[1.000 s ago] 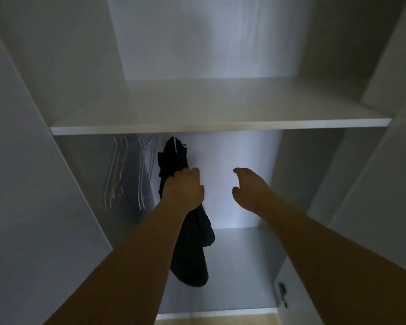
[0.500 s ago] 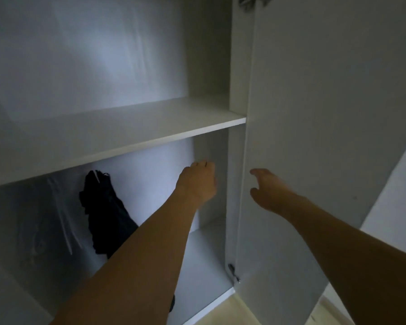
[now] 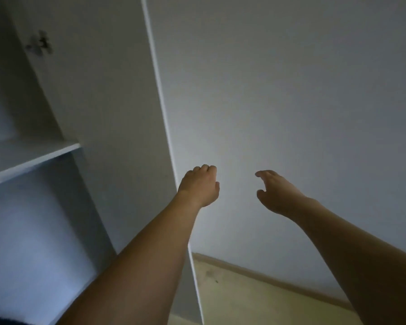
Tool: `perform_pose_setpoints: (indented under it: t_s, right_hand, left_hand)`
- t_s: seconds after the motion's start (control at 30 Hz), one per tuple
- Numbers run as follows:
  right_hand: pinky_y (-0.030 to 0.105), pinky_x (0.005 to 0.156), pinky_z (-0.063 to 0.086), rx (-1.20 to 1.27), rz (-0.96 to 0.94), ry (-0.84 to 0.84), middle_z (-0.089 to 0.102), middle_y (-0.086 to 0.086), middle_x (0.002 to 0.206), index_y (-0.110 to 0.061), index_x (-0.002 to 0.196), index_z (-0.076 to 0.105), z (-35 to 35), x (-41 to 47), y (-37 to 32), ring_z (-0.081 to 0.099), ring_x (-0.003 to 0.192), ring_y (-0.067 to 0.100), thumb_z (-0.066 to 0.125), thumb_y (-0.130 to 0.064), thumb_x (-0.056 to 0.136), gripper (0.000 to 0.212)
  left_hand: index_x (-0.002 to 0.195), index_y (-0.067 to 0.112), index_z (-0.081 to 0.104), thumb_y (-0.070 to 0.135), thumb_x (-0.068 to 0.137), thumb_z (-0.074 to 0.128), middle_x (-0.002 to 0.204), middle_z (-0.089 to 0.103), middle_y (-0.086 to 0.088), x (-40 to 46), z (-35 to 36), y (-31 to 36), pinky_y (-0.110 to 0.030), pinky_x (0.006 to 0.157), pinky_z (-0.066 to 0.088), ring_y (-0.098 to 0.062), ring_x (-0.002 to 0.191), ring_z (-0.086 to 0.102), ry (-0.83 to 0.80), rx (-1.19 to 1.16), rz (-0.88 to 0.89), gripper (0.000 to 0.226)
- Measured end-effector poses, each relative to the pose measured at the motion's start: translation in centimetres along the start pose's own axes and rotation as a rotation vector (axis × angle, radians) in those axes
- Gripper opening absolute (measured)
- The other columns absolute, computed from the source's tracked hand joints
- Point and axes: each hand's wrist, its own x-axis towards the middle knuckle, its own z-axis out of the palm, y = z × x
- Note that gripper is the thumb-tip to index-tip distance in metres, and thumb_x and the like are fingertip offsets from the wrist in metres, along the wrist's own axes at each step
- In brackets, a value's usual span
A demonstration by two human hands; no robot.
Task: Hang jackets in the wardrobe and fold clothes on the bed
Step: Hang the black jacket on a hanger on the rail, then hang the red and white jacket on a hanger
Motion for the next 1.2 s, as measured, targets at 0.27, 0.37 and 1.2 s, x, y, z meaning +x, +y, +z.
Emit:
perform_pose_setpoints:
  t_s: [0.27, 0.37, 1.2]
  right_hand:
    - [0.035, 0.109, 0.033, -0.026, 0.277, 0.068, 0.036, 0.005, 0.152, -0.013, 0.147, 0.035, -10.5, -13.1, 22.9, 0.038, 0.136, 0.026, 0.05, -0.016, 0.092, 0.057]
    - [0.036, 0.109, 0.034, -0.027, 0.354, 0.078, 0.036, 0.006, 0.151, -0.012, 0.147, 0.035, -13.4, -17.0, 29.2, 0.039, 0.135, 0.027, 0.051, -0.015, 0.092, 0.058]
    - [0.035, 0.111, 0.031, -0.076, 0.931, 0.25, 0.034, 0.006, 0.153, -0.014, 0.148, 0.033, -41.2, -70.8, 78.5, 0.035, 0.138, 0.024, 0.049, -0.018, 0.093, 0.058]
  left_hand:
    - [0.131, 0.008, 0.046, 0.026, 0.099, 0.038, 0.132, 0.052, -0.011, 2.0, 0.1, 28.0, -0.039, 0.098, 0.039, -0.031, 0.117, 0.048, -0.001, -0.069, 0.276, 0.037]
    - [0.133, 0.007, 0.046, 0.025, 0.098, 0.037, 0.135, 0.051, -0.012, 2.7, 0.4, 35.9, -0.039, 0.1, 0.038, -0.032, 0.12, 0.048, -0.01, -0.092, 0.33, 0.04]
    - [0.143, 0.01, 0.038, 0.036, 0.098, 0.041, 0.145, 0.045, -0.011, -13.3, 0.0, 114.4, -0.041, 0.11, 0.031, -0.03, 0.129, 0.044, -0.131, -0.223, 0.923, 0.053]
